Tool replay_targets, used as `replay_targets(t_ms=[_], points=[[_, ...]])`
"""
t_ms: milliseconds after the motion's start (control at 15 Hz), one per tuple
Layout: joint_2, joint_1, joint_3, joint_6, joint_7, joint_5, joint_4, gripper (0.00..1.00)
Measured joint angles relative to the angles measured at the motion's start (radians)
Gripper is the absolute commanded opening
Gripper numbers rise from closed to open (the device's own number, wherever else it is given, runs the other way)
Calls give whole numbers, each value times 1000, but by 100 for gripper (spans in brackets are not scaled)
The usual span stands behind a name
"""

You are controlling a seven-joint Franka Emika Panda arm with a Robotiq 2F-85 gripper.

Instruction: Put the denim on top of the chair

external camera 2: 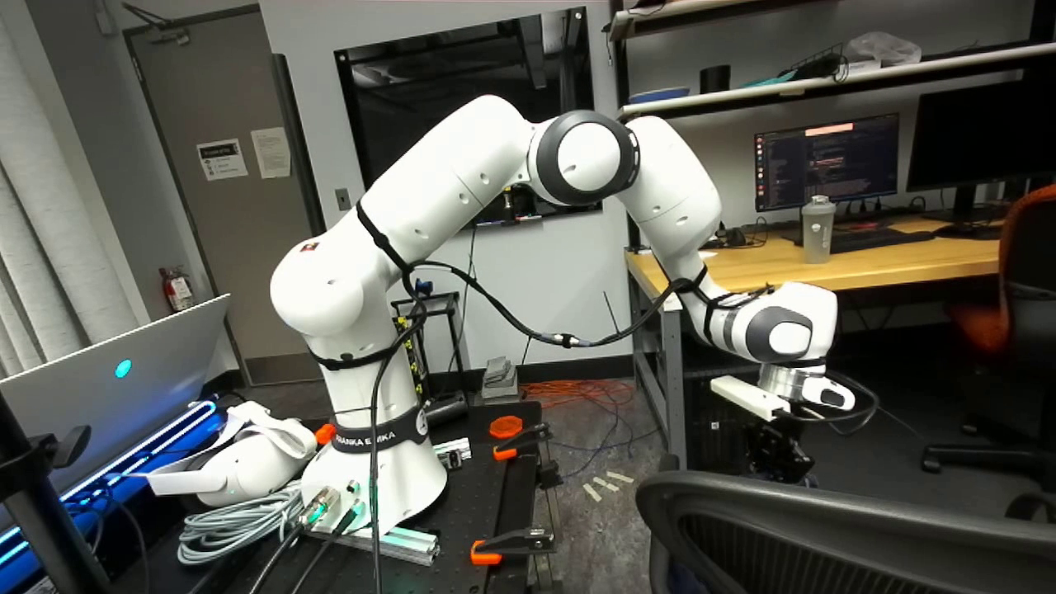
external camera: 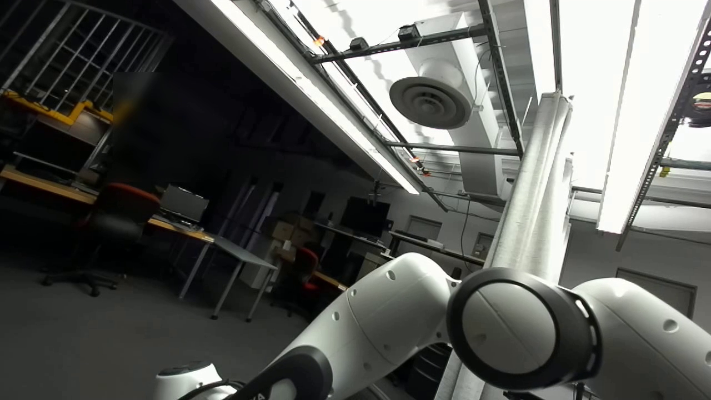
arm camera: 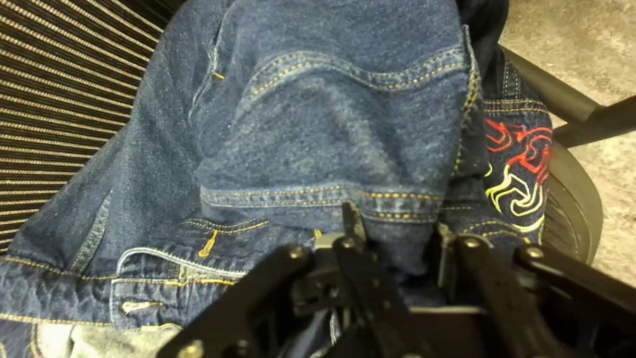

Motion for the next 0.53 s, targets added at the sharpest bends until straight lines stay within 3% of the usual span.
replay_targets(t_ms=[533], points=[[-82, -14, -1, 110, 7, 5, -75, 3]])
